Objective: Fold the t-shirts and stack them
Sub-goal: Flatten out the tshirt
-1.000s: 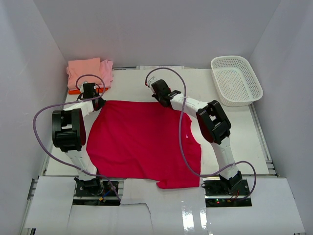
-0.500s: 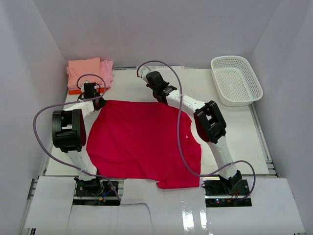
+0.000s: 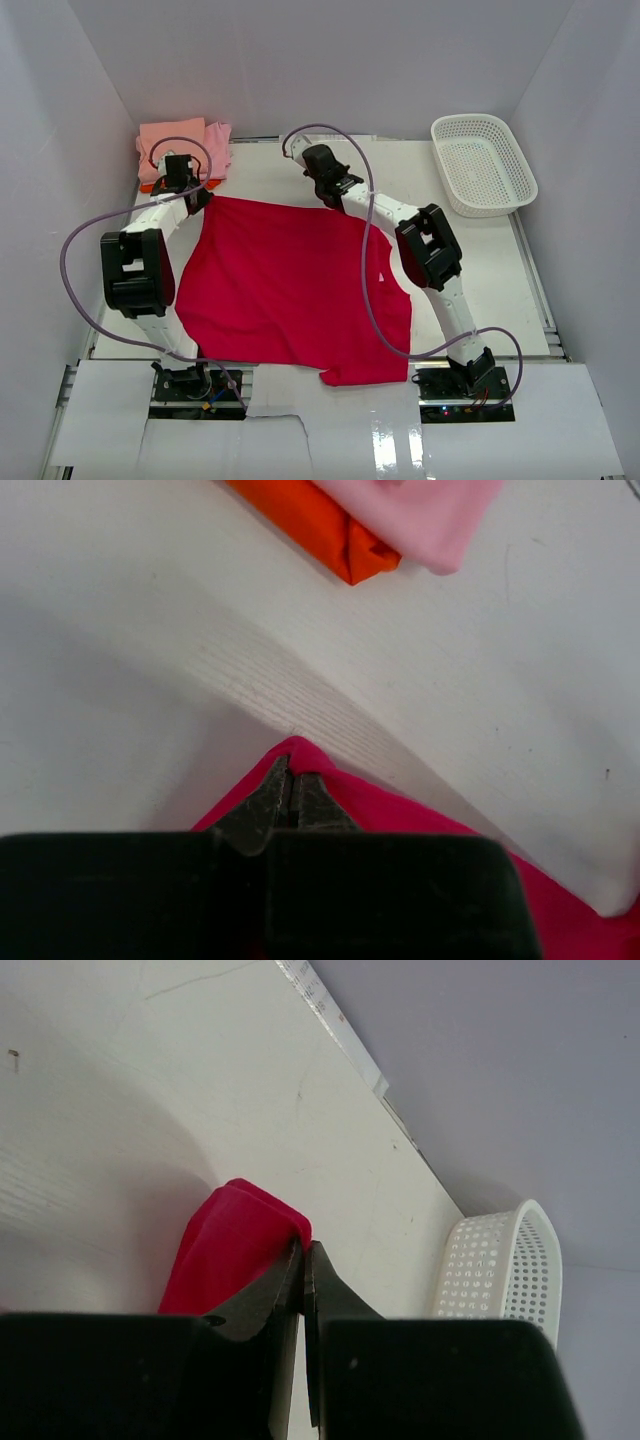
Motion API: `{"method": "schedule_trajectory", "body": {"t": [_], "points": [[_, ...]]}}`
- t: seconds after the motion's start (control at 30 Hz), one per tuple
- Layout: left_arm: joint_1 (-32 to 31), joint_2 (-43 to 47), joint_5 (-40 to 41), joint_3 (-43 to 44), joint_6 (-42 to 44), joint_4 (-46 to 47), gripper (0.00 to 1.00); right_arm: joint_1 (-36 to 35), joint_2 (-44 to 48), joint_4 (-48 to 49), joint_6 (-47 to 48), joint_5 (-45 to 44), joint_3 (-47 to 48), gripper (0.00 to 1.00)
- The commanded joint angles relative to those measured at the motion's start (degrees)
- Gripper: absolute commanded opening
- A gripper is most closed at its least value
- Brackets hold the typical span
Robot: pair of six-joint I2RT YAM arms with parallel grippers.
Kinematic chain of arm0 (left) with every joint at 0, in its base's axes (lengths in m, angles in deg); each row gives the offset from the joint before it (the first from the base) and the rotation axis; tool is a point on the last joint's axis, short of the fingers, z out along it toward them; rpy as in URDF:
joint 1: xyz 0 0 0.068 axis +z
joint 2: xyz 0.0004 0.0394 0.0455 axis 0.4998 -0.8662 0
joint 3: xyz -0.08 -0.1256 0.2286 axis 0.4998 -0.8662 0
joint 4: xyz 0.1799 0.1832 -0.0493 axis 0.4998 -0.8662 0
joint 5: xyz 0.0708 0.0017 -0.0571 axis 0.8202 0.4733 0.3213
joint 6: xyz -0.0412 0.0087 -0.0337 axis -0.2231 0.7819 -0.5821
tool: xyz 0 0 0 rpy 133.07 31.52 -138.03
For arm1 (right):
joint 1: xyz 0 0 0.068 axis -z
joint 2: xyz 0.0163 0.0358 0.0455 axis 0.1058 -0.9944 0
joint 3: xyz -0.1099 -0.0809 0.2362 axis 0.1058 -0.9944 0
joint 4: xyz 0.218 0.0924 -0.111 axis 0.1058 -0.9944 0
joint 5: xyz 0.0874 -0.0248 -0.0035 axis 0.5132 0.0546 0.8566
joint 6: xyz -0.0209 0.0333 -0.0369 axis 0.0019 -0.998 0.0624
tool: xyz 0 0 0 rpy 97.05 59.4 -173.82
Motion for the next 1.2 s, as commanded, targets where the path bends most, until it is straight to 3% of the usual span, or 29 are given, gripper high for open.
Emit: {"method": "schedule_trajectory", "body": {"t": [0.0, 0.43, 0.73, 0.93, 1.17], "points": [[1.24, 5.37, 1.7, 3.09, 1.21, -2.33, 0.0, 2.06, -0.35, 3.67, 0.29, -1.44, 0.54, 0.08], [10.28, 8.02, -1.9, 3.27, 3.58, -6.63, 0.0, 4.08, -0.35, 3.84, -1.12, -1.17, -0.08, 0.08], [11.43, 6.52, -3.83, 4.67, 4.12, -6.9, 0.0, 5.13, -1.67, 3.93, -2.7, 0.05, 0.54, 0.08], [11.43, 8.71, -12.44, 4.14, 3.94, -4.44, 0.0, 5.4, 4.2, 6.12, -5.34, 2.08, -4.28, 0.08], [9.85, 13.88, -9.82, 8.45, 8.07, -8.74, 0.0, 4.44, 13.16, 5.69, -4.28, -1.17, -8.67, 0.08]]}}
